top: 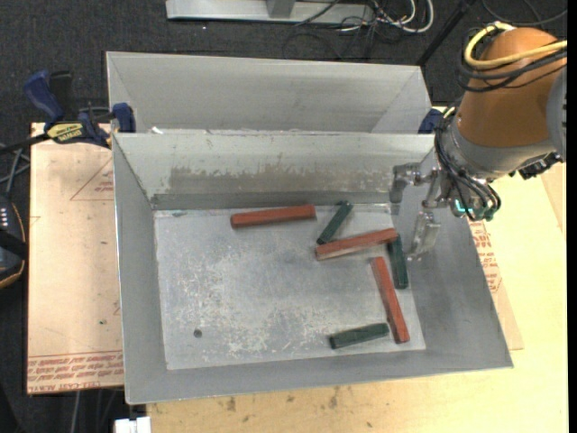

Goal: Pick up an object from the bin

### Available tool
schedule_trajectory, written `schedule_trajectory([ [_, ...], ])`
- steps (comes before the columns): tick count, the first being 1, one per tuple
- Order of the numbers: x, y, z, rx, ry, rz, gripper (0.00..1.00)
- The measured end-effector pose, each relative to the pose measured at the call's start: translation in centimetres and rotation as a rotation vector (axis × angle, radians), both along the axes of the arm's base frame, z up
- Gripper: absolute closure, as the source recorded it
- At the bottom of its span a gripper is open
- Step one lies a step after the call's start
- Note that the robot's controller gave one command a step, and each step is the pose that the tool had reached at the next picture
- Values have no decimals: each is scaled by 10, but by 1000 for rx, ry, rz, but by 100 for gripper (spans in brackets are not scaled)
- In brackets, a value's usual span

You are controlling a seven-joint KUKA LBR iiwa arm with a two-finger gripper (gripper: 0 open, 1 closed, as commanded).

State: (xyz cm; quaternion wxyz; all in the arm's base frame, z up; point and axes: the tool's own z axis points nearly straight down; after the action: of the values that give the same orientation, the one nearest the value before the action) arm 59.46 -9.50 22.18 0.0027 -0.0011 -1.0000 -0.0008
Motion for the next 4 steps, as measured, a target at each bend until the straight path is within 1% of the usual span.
schedule_trajectory([
  [1, 2, 0, 4, -1, -7, 2, 0],
  [2, -5, -7, -34, -1, -15, -43, 0],
  [3, 2, -10, -95, -2, -12, -29, 0],
  [4, -13, -1, -146, -2, -13, -11, 100],
])
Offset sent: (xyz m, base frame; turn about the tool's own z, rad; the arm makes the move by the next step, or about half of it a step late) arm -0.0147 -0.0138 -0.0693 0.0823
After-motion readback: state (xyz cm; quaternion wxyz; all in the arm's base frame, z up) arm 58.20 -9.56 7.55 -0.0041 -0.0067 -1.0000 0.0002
